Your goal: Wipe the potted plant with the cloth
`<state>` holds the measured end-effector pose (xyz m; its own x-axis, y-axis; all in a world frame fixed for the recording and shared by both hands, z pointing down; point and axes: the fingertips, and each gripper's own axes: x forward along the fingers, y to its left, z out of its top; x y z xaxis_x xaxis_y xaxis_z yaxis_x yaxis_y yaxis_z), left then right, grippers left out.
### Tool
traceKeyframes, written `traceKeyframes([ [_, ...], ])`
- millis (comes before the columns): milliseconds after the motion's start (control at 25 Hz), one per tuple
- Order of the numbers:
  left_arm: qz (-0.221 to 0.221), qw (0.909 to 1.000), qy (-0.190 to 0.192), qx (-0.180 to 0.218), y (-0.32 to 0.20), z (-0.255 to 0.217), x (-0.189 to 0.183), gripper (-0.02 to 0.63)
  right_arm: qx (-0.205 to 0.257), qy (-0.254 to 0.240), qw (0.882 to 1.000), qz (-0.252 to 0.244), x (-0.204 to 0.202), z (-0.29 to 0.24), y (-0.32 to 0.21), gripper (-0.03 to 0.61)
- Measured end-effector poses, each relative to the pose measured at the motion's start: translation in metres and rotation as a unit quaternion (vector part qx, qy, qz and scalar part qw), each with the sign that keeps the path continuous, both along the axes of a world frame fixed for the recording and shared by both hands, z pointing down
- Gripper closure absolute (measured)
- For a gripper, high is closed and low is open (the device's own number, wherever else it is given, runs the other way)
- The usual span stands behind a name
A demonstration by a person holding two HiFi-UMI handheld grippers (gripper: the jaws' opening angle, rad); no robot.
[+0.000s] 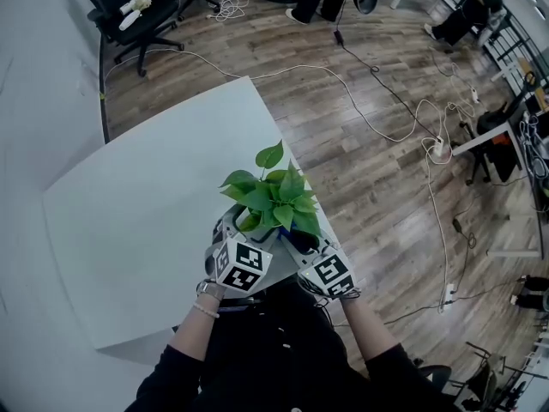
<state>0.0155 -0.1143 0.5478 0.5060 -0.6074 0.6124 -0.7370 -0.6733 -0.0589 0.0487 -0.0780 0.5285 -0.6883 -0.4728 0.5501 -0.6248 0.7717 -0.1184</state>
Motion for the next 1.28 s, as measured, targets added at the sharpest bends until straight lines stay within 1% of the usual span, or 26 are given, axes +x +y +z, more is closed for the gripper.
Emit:
traceKeyframes([
  [120,0.030,0.9995,-0.010,-0.006,0.007,0.001,-0.001,0.232,-0.010,-0.006,0.999,0.053,0.007,0.000,-0.006,0.503],
  [200,0.044,0.9989,-0.014,-0.011,0.012,0.001,-0.007,0.232,-0.014,-0.013,0.997,0.075,0.010,-0.001,-0.010,0.503],
  [480,0.055,0.9983,-0.018,-0.012,0.014,-0.001,-0.042,0.231,-0.019,-0.016,0.995,0.101,0.016,-0.003,-0.032,0.503],
  [720,0.055,0.9984,-0.006,-0.012,0.002,-0.001,-0.057,0.230,-0.011,0.005,0.996,0.092,0.024,-0.001,-0.059,0.503],
  [800,0.063,0.9979,-0.005,-0.013,-0.004,0.001,-0.059,0.230,-0.007,0.014,0.996,0.085,0.024,0.000,-0.069,0.503],
  [960,0.084,0.9964,-0.014,0.000,-0.023,0.001,-0.053,0.230,0.006,0.035,0.997,0.061,0.024,-0.002,-0.090,0.503],
  [1080,0.090,0.9959,-0.006,0.007,-0.037,0.001,-0.047,0.229,0.017,0.049,0.998,0.047,0.025,-0.002,-0.109,0.503],
  [1160,0.094,0.9955,0.001,0.008,-0.045,0.001,-0.044,0.229,0.027,0.059,0.997,0.032,0.024,-0.002,-0.121,0.503],
  [1280,0.101,0.9948,0.010,0.013,-0.057,-0.002,-0.040,0.227,0.051,0.080,0.995,-0.012,0.020,-0.003,-0.137,0.503],
])
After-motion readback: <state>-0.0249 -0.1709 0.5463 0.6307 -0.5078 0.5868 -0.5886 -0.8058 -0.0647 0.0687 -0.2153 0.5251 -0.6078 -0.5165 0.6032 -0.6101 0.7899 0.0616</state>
